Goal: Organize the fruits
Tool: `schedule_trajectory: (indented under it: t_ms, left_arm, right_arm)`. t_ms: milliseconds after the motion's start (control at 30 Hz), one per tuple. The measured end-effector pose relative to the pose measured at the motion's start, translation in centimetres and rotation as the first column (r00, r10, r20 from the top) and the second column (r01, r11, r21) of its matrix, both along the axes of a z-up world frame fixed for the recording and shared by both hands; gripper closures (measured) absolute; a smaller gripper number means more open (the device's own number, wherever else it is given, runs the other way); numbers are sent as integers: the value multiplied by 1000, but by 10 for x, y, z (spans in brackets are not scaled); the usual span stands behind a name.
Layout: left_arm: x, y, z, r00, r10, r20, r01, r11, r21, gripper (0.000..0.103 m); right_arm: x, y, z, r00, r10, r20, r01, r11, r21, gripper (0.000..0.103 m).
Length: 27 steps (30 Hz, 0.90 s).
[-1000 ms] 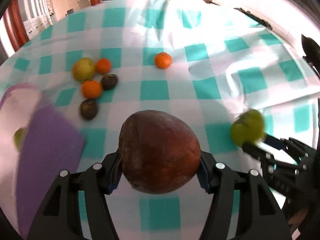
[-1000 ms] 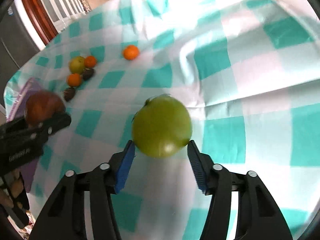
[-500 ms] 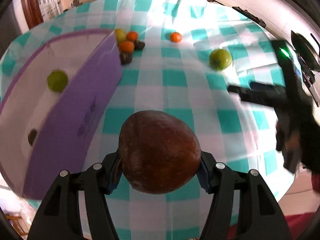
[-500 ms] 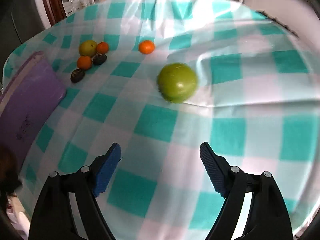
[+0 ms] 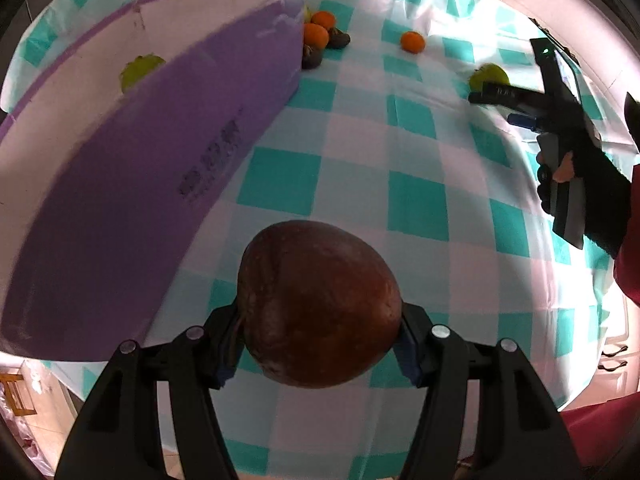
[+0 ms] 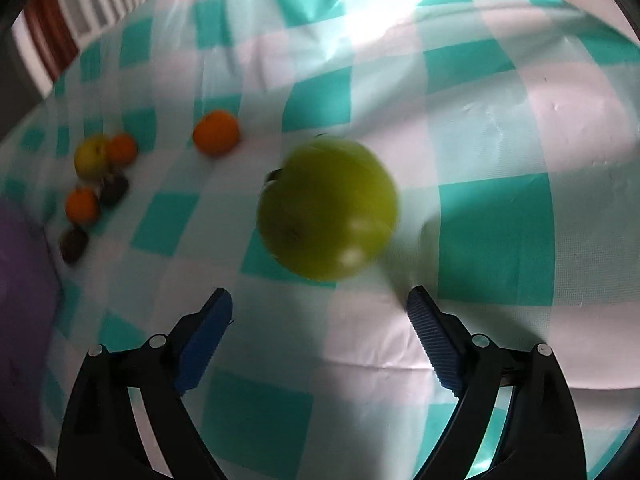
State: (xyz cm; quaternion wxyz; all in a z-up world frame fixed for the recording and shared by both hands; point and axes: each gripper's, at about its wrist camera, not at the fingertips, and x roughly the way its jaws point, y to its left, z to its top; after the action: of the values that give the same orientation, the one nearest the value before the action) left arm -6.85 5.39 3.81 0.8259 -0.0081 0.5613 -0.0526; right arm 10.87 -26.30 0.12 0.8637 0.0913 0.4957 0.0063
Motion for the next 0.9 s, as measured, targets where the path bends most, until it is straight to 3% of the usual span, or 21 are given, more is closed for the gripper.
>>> schedule_trajectory:
  t_ms: [133, 233, 333, 467, 700, 900]
  left_arm:
    - [9, -15, 0, 1000, -27, 12, 27, 1000, -5, 41]
    - [12, -25, 6, 999, -42, 32, 42, 999, -7, 41]
    - [13, -27, 9, 999, -37, 38, 38, 999, -8, 41]
    - [8, -24, 6, 1000, -3, 20, 3, 1000, 2, 41]
    - [-2, -9, 3, 999, 34, 9, -34, 999, 7, 41]
    - [-14, -10, 3, 1000, 11, 4, -11, 1000, 9, 41]
  right_arm:
    - [12, -8, 9, 996, -72, 46, 67, 994, 88, 18]
    - [24, 0, 17, 995, -59, 81, 52, 995, 80, 19]
    - [47, 10, 12, 998, -44, 53, 41, 997, 59, 19]
    - [67, 28, 7, 999, -7, 38, 7, 1000, 10, 24]
    - [85, 37, 2, 999, 15, 48, -15, 1000, -4, 42]
    - [105, 43, 3, 999, 30, 28, -30, 999, 11, 35]
